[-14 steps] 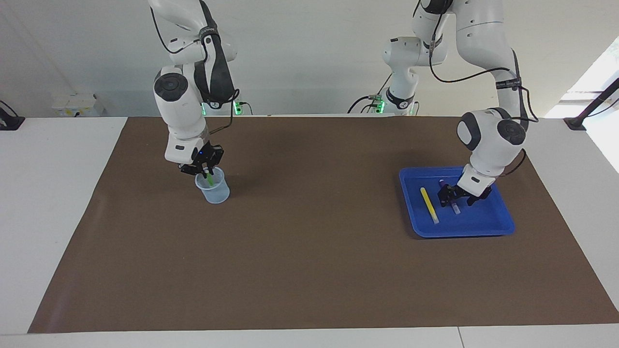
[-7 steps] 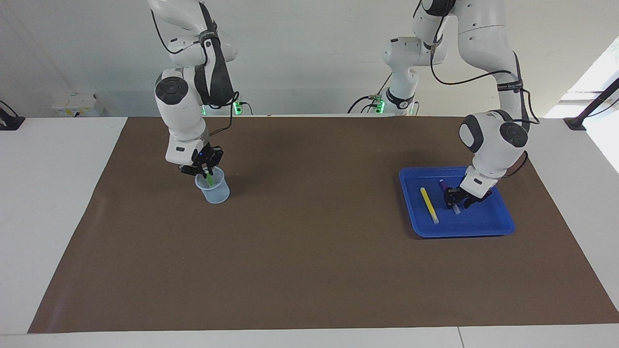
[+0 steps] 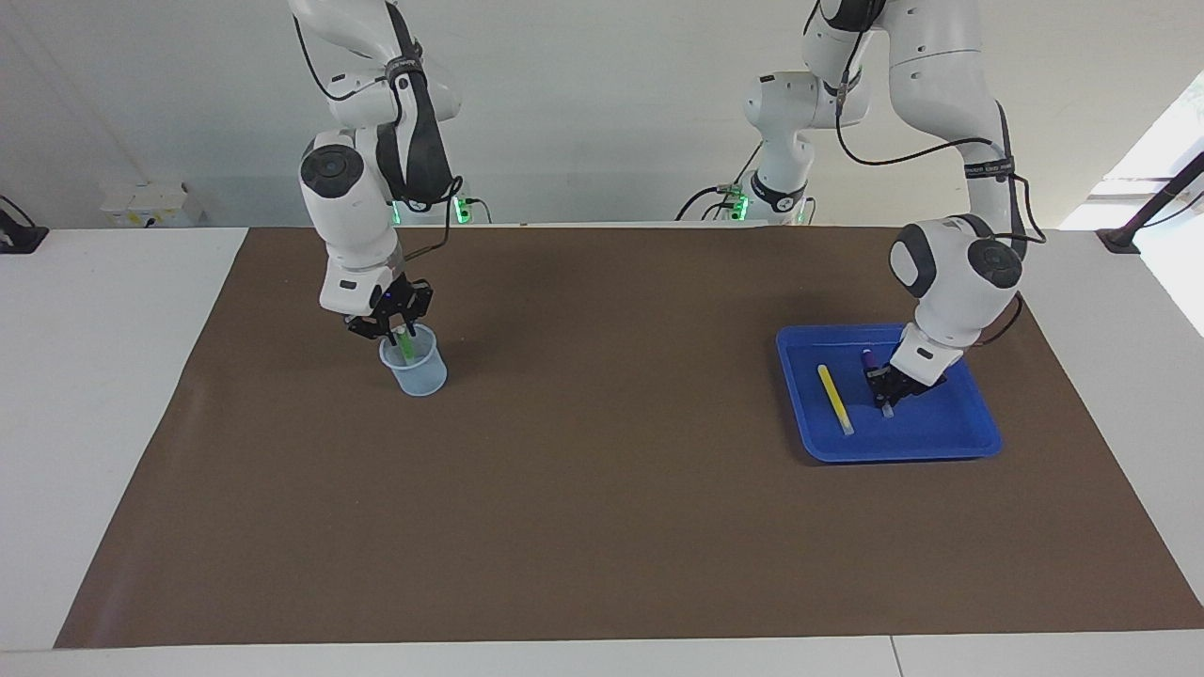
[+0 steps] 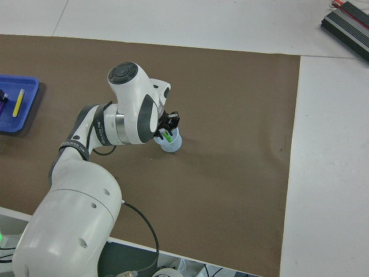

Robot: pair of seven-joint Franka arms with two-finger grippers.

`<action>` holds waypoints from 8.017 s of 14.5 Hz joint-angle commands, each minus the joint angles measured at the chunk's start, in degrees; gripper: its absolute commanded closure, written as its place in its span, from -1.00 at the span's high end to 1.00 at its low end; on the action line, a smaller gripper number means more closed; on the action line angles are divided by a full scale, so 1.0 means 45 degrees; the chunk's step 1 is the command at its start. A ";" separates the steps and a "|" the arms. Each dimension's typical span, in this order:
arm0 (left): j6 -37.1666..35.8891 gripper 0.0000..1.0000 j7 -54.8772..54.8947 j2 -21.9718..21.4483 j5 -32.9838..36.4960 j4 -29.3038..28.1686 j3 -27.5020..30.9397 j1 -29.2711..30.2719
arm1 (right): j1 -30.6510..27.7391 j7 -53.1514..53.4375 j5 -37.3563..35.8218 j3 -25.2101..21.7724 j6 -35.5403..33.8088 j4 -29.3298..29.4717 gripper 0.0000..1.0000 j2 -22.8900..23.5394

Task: Transfer and insert pens with both arms
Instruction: 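Drop the green pen into the cup while the left gripper grasps the purple pen, then lift the purple pen with the left gripper to the right gripper, then grasp the purple pen with the right gripper and open the left gripper, then drop the purple pen into the cup while the left gripper grasps the yellow pen, then lift the yellow pen with the left gripper toward the right gripper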

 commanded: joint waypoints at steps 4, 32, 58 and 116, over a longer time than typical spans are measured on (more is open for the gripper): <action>-0.0338 -1.00 -0.0105 -0.0039 0.0238 0.0064 -0.0014 0.0140 | -0.0262 -0.0324 -0.0179 0.0120 -0.1154 0.1067 1.00 -0.0036; -0.8076 -1.00 -2.0004 -0.1230 -0.9449 0.3307 -0.0112 -0.3022 | 0.4460 1.1023 1.2263 0.0237 0.2330 0.2595 1.00 -0.0349; -0.7607 -1.00 -2.0750 -0.1640 -0.9743 0.3268 -0.0112 -0.4606 | 0.5539 1.0790 1.2244 0.0237 0.4721 0.2711 -0.18 0.0765; -0.0497 -1.00 -0.1746 0.0332 0.0120 0.0436 0.0045 -0.1891 | 0.2705 1.0590 1.0014 0.0237 -0.1338 0.3338 1.00 -0.0485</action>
